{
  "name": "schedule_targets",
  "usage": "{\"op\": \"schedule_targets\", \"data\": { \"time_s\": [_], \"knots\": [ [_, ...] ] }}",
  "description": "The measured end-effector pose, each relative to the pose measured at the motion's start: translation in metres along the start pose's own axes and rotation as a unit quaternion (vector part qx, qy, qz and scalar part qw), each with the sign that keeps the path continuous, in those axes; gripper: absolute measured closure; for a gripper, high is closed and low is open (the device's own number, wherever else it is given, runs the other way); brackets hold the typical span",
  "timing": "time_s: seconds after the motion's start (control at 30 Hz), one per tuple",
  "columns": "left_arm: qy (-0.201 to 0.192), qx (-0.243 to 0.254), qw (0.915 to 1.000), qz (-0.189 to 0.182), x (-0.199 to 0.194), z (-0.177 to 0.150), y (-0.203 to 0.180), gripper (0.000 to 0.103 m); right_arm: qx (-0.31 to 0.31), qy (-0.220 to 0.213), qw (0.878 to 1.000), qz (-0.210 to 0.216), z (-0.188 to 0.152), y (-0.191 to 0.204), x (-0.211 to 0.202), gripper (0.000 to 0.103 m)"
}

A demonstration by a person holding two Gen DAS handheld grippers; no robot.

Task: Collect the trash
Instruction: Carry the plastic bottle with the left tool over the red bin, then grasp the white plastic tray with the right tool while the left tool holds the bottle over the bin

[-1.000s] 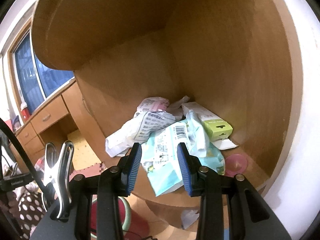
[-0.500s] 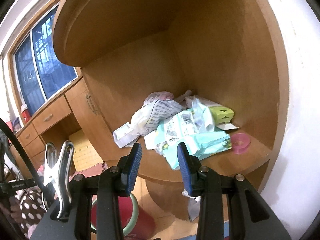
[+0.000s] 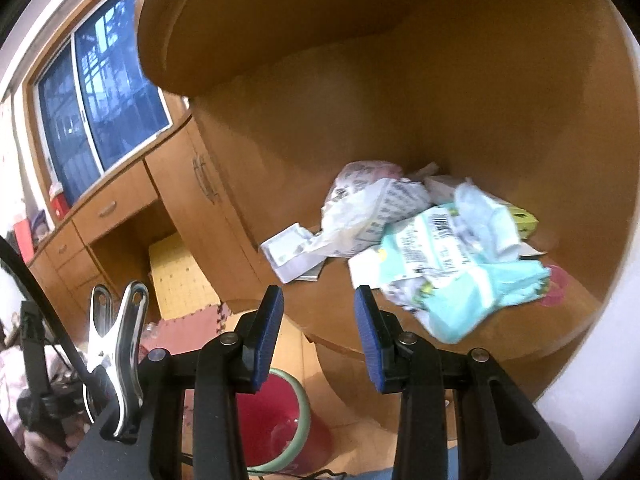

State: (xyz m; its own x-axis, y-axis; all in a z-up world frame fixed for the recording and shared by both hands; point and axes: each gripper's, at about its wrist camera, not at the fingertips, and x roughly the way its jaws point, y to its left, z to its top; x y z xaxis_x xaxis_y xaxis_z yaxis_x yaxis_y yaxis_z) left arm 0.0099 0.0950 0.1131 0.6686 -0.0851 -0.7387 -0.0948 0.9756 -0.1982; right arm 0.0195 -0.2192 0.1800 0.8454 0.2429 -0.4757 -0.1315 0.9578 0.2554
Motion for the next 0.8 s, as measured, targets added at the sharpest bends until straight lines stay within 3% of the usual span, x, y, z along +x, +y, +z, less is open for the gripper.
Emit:
{"op": "schedule_targets", "data": {
  "time_s": [0.17, 0.47, 0.63, 0.8],
  "knots": [
    [0.008, -0.001, 0.9997, 0.022, 0.035, -0.005, 0.003, 0.073, -0.011, 0.01, 1.0, -0.013, 0.002, 0.02, 0.016, 0.065],
    [0.017, 0.005, 0.9996, 0.02, 0.074, -0.021, 0.014, 0.073, -0.039, 0.037, 0.998, -0.043, 0.0, 0.042, 0.047, 0.065],
    [0.043, -0.016, 0.9989, -0.01, 0.093, -0.029, 0.021, 0.073, -0.044, 0.057, 0.996, -0.051, -0.002, 0.051, 0.068, 0.065],
    [0.07, -0.015, 0.9975, -0.002, 0.114, -0.04, 0.021, 0.073, -0.033, 0.074, 0.996, -0.037, 0.001, 0.062, 0.092, 0.065]
  ]
}}
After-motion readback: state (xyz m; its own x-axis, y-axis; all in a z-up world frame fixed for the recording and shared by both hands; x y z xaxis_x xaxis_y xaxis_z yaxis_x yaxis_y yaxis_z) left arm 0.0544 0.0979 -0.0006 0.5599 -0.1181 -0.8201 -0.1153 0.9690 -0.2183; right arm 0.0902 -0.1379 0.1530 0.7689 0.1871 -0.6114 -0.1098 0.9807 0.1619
